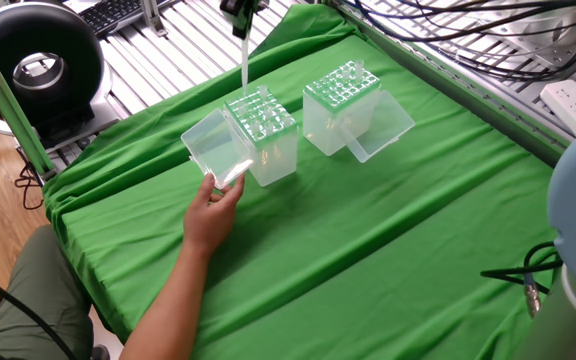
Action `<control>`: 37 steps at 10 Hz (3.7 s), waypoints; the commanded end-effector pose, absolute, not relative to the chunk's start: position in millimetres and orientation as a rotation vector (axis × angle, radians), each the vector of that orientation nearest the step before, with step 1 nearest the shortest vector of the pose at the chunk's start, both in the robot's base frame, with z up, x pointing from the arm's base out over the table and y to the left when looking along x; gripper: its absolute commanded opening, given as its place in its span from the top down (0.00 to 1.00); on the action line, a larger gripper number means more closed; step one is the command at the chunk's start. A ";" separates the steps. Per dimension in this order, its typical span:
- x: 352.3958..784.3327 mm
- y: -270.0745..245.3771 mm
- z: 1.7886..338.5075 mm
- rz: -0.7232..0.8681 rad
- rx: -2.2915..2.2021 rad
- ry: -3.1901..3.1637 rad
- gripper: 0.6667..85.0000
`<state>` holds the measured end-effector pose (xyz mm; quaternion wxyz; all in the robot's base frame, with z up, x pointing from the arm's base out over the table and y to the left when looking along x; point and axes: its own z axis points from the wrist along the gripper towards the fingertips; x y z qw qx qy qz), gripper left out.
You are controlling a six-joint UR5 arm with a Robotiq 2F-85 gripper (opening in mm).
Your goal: Insert a large pipette tip into the holder for large pipette tips
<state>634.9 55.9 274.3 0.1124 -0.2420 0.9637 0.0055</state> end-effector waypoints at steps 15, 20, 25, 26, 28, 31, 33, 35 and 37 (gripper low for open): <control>627.6 52.5 241.7 0.029 -0.835 2.857 0.73; 630.1 -25.4 245.2 -0.023 -0.930 2.809 0.84; 636.5 -30.3 247.9 0.035 -1.043 2.711 0.83; 635.3 -26.8 248.1 0.055 -1.053 2.706 0.81; 630.9 -30.8 246.7 0.064 -0.877 2.794 0.76; 616.2 -54.6 242.9 -0.005 -0.368 2.986 0.68; 614.9 -49.6 241.8 0.042 -0.408 2.984 0.64; 631.4 -96.1 219.5 0.079 -0.608 2.906 0.57; 627.0 -125.9 210.0 0.054 -0.667 2.886 0.60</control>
